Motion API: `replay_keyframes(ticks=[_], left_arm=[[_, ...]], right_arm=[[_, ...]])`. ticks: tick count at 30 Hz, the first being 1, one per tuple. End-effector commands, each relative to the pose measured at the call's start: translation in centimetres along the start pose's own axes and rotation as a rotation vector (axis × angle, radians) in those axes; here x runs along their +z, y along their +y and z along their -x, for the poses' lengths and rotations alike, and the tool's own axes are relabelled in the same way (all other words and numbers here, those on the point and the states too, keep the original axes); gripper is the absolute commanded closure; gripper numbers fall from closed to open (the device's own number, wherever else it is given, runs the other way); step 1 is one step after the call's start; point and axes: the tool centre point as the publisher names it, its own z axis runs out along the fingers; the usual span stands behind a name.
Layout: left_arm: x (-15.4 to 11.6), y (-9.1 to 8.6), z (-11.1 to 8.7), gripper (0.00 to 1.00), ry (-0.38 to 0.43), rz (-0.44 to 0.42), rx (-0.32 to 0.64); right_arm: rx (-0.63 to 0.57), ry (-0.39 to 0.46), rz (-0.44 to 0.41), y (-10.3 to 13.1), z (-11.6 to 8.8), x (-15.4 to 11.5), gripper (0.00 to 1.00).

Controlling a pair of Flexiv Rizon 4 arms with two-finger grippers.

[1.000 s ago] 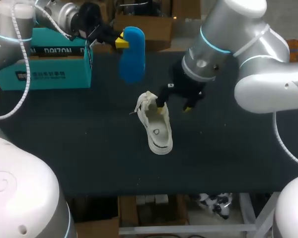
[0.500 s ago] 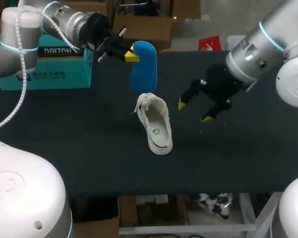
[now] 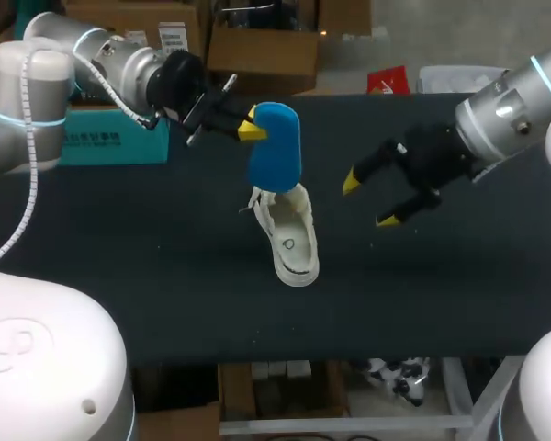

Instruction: Open the shoe tongue, take the insole out of the shoe, put the insole back into the shoe, and pack the shoe into the shoebox

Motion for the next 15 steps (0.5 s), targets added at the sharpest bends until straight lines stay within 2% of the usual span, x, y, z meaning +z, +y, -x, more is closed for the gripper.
replay_keyframes(ticks=[1, 2, 3, 4, 5, 6, 7, 8, 10, 15], left_arm=[[0.5, -0.1, -1.0, 1.0, -0.168, 0.006, 0.014], [0.5, -0.1, -1.1, 1.0, -0.167, 0.007, 0.018], [0.7, -0.1, -1.3, 1.0, -0.163, 0.008, 0.027], [0.8, 0.0, -1.3, 1.0, -0.162, 0.008, 0.028], [1.0, 0.0, -1.5, 1.0, -0.156, 0.008, 0.036], [1.2, 0.0, -1.6, 1.0, -0.155, 0.008, 0.044], [1.4, 0.0, -1.7, 1.0, -0.154, 0.008, 0.047], [1.6, 0.0, -1.7, 1.0, -0.153, 0.011, 0.05], [1.9, 0.1, -1.9, 1.0, -0.151, 0.07, 0.037], [1.9, 0.1, -1.9, 1.0, -0.151, 0.07, 0.037]], right_arm=[[0.189, 0.076, -0.036, -0.1, -0.5, -0.8, 0.0], [0.216, 0.084, -0.041, -0.2, -0.5, -0.9, 0.0], [0.278, 0.14, -0.026, -0.3, -0.4, -1.0, 0.0], [0.319, 0.173, -0.041, -0.3, -0.3, -1.1, 0.0], [0.411, 0.23, -0.058, -0.4, 0.0, -0.9, 0.0], [0.431, 0.26, -0.059, -0.5, 0.1, -0.9, 0.0], [0.439, 0.287, -0.096, -0.7, 0.0, -0.8, 0.0], [0.439, 0.287, -0.096, -0.7, 0.0, -0.8, 0.0], [0.439, 0.287, -0.096, -0.7, 0.0, -0.8, 0.0], [0.439, 0.287, -0.096, -0.7, 0.0, -0.8, 0.0]])
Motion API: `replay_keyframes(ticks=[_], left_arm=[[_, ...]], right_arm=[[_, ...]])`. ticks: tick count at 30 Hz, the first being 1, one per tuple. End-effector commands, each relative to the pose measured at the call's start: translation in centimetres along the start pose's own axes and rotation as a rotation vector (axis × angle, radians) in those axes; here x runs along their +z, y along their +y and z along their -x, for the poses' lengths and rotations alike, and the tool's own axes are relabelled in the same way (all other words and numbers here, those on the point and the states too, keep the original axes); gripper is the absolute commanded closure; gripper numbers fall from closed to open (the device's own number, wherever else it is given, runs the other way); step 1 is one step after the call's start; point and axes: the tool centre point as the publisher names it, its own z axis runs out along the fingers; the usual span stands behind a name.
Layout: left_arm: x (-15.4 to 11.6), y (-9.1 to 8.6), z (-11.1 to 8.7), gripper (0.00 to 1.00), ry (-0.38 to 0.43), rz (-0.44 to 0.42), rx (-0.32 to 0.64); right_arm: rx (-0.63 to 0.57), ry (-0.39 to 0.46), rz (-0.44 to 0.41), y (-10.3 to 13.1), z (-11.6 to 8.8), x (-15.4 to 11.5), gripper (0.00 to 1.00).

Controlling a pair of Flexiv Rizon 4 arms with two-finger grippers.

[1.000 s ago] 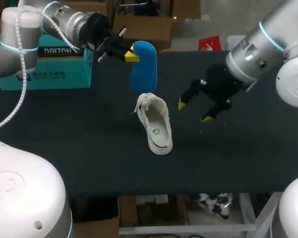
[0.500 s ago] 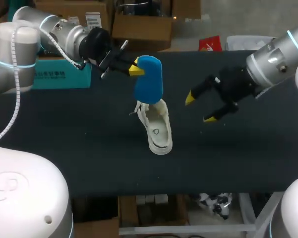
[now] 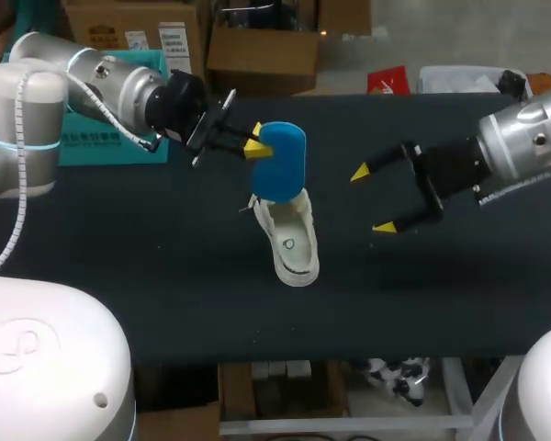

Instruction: Open the shoe tongue, take the insole out of the shoe, put the insole back into the shoe, and pack the shoe into the shoebox

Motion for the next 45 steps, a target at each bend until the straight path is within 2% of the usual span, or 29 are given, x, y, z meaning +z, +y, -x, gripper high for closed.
replay_keyframes(ticks=[1, 3, 5, 6, 7, 9, 10, 14, 21, 23, 28, 30, 35, 41, 45], left_arm=[[0.2, -0.6, -0.4, 1.0, -0.075, 0.018, -0.001], [0.2, -0.6, -0.4, 1.0, -0.075, 0.018, -0.001], [1.2, 0.5, -0.2, 1.0, -0.069, -0.008, 0.014], [1.6, 0.8, -0.3, 1.0, -0.056, -0.015, 0.028], [1.9, 1.0, -0.5, 1.0, -0.065, -0.011, 0.056], [2.3, 1.4, -0.9, 1.0, -0.057, -0.026, 0.07], [2.4, 1.6, -1.0, 1.0, -0.064, -0.024, 0.093], [2.5, 2.1, -1.5, 1.0, -0.079, -0.054, 0.135], [3.3, 2.8, -1.7, 1.0, -0.059, -0.056, 0.149], [3.4, 2.8, -1.8, 1.0, -0.057, -0.07, 0.165], [3.9, 3.2, -2.2, 1.0, -0.056, -0.082, 0.179], [3.8, 3.1, -2.1, 1.0, -0.067, -0.109, 0.148], [2.6, 1.4, -1.7, 1.0, -0.102, -0.178, 0.087], [0.9, -0.8, -0.9, 1.0, -0.151, -0.307, -0.095], [0.5, -1.5, -0.6, 1.0, -0.161, -0.314, -0.163]], right_arm=[[0.027, 0.063, -0.023, 0.4, 0.7, -0.3, 0.0], [0.027, 0.063, -0.023, 0.4, 0.7, -0.3, 0.0], [0.027, 0.063, -0.023, 0.4, 0.7, -0.3, 0.0], [0.12, 0.123, -0.065, 0.7, 0.6, 0.1, 0.0], [0.146, 0.096, -0.033, 0.8, 0.5, 0.1, 0.0], [0.225, 0.146, -0.085, 0.8, 0.5, 0.4, 0.0], [0.218, 0.158, -0.067, 0.7, 0.5, 0.5, 0.0], [0.353, 0.268, -0.134, 0.3, 0.7, 0.6, 0.0], [0.429, 0.264, -0.118, -0.1, 0.5, 1.6, 0.0], [0.456, 0.272, -0.147, 0.0, 0.5, 2.0, 0.0], [0.479, 0.278, -0.157, 0.1, 0.3, 2.7, 0.0], [0.474, 0.268, -0.153, 0.1, 0.2, 2.7, 0.0], [0.476, 0.273, -0.147, 0.8, 1.1, 2.4, 0.0], [0.49, 0.287, -0.125, 1.1, 1.8, 1.8, 0.0], [0.488, 0.284, -0.126, 0.9, 1.8, 1.9, 0.0]])
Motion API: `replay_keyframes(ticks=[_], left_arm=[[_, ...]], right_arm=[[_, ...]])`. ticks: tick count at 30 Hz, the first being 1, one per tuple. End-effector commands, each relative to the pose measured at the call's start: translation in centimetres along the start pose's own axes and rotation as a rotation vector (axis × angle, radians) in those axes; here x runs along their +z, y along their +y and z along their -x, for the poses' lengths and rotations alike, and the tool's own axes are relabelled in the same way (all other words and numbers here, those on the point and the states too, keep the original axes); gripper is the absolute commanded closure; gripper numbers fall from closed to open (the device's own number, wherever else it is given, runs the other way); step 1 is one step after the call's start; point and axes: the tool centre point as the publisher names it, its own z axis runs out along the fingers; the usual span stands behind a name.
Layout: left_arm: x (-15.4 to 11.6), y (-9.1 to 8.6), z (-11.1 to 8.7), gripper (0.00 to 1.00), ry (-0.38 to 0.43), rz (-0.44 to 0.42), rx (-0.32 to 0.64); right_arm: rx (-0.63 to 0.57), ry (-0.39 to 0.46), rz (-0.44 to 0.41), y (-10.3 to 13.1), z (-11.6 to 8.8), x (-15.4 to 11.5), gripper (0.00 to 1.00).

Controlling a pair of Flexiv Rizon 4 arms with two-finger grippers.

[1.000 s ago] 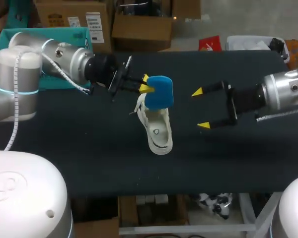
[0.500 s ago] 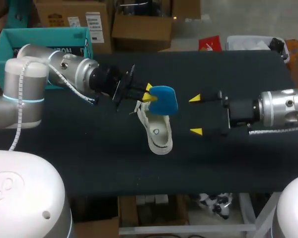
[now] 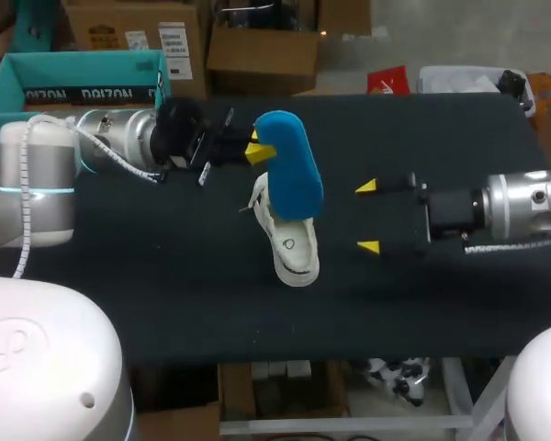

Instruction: Open the shoe tongue, take the insole out of the shoe, put the insole back into the shoe, and pack the shoe into the shoebox

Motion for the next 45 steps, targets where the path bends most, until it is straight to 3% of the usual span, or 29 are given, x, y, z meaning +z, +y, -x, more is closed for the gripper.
replay_keyframes(ticks=[1, 8, 14, 21, 32, 37, 45], left_arm=[[-0.2, 0.0, 0.0, 1.0, -0.012, -0.007, -0.053], [-0.4, -0.4, 0.2, 1.0, -0.029, -0.033, -0.154], [-0.6, -1.1, 0.1, 1.0, -0.042, -0.043, -0.173], [0.0, -1.6, -0.1, 1.0, -0.029, 0.039, -0.215], [0.0, -1.6, -0.1, 1.0, -0.029, 0.039, -0.215], [0.0, -1.6, -0.1, 1.0, -0.029, 0.039, -0.215], [0.0, -1.6, -0.1, 1.0, -0.029, 0.039, -0.215]], right_arm=[[-0.002, 0.0, 0.001, -0.2, 0.2, -0.2, 0.0], [0.01, 0.0, 0.002, -0.2, 0.2, 0.1, 0.0], [0.019, 0.004, -0.004, -0.4, 0.6, 0.7, 0.0], [0.033, 0.009, -0.011, -0.1, 1.0, 1.1, 0.0], [0.033, 0.009, -0.011, -0.1, 1.0, 1.1, 0.0], [0.128, 0.047, -0.008, -0.2, 1.2, 1.2, 0.0], [0.12, 0.041, -0.021, -0.1, 1.1, 2.2, 0.0]])
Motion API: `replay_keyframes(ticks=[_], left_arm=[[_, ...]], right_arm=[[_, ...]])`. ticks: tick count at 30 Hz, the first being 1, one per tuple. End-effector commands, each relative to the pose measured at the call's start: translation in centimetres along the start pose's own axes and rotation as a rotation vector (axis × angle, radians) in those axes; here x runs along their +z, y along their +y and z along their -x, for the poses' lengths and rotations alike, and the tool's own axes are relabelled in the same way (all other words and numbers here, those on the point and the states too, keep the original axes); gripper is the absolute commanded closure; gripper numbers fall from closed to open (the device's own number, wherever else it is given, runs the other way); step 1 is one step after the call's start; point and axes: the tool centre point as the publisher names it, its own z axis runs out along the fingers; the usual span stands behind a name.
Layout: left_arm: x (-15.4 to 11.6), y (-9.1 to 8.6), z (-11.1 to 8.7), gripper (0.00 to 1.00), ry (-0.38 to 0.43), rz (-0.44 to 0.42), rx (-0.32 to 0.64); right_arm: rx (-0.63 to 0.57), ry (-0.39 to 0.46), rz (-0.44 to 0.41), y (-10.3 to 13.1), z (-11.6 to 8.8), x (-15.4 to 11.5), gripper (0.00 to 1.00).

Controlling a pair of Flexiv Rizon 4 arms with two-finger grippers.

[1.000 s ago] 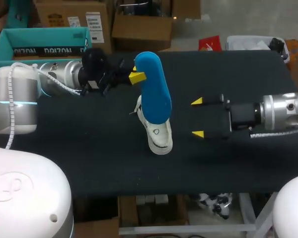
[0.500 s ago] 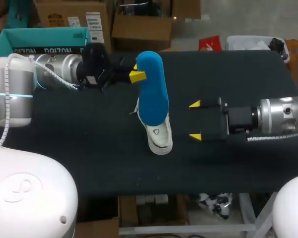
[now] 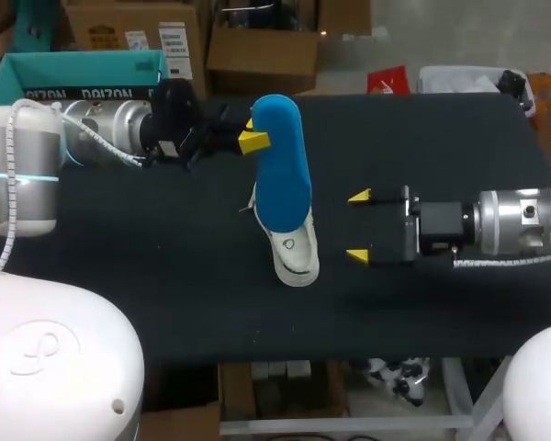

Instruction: Open the shoe tongue, take the insole out of the shoe, put the insole back into the shoe, and pack the shoe into the shoebox

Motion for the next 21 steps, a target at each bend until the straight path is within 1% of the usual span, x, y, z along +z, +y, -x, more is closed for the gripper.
replay_keyframes(ticks=[1, 13, 21], left_arm=[[0.1, 0.0, 0.0, 1.0, -0.003, 0.0, -0.001], [0.1, 0.0, 0.0, 1.0, -0.003, 0.0, -0.001], [0.1, 0.0, 0.0, 1.0, -0.003, 0.0, -0.001]], right_arm=[[-0.001, -0.002, -0.006, 0.2, -0.1, 0.5, 0.0], [0.011, -0.021, -0.009, -0.3, -0.7, 1.4, 0.0], [0.066, -0.015, -0.055, -1.0, -0.5, 2.1, 0.0]])
